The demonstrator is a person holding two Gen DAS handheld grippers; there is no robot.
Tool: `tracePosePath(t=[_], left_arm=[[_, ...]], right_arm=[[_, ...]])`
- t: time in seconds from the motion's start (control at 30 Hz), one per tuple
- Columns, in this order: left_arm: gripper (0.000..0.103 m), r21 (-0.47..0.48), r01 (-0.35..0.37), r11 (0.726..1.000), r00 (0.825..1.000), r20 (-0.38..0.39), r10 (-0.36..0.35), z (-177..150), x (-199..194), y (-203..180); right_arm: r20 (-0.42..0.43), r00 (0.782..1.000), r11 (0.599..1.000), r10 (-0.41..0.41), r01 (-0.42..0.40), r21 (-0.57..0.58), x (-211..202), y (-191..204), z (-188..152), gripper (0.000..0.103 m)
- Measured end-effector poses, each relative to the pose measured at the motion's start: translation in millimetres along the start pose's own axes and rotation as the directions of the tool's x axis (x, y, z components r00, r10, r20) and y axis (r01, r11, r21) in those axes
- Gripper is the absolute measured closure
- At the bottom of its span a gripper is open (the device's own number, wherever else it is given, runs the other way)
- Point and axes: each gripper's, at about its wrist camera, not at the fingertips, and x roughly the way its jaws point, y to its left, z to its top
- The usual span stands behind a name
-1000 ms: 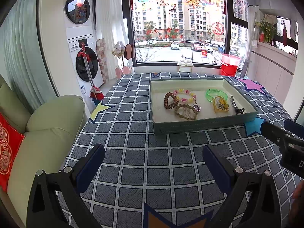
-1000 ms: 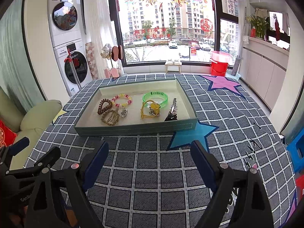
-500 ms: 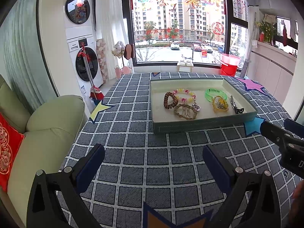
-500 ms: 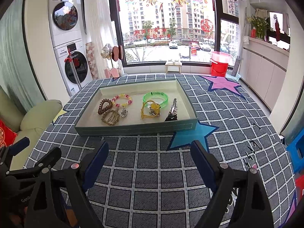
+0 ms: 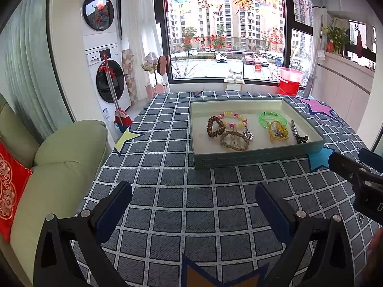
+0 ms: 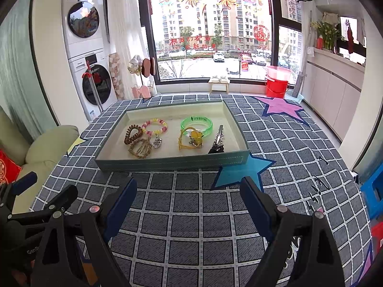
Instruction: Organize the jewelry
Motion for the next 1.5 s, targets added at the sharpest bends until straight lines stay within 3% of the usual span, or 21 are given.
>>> tracePosePath(t=[1.5], left_arm=[[0.000, 0.008, 0.006, 1.000, 1.000, -0.002, -0.006, 0.3, -1.2, 2.2]], right_arm=[[-0.005, 1.000, 1.000, 0.006, -0.006, -0.002, -2.4, 3.1, -1.6, 0.013]])
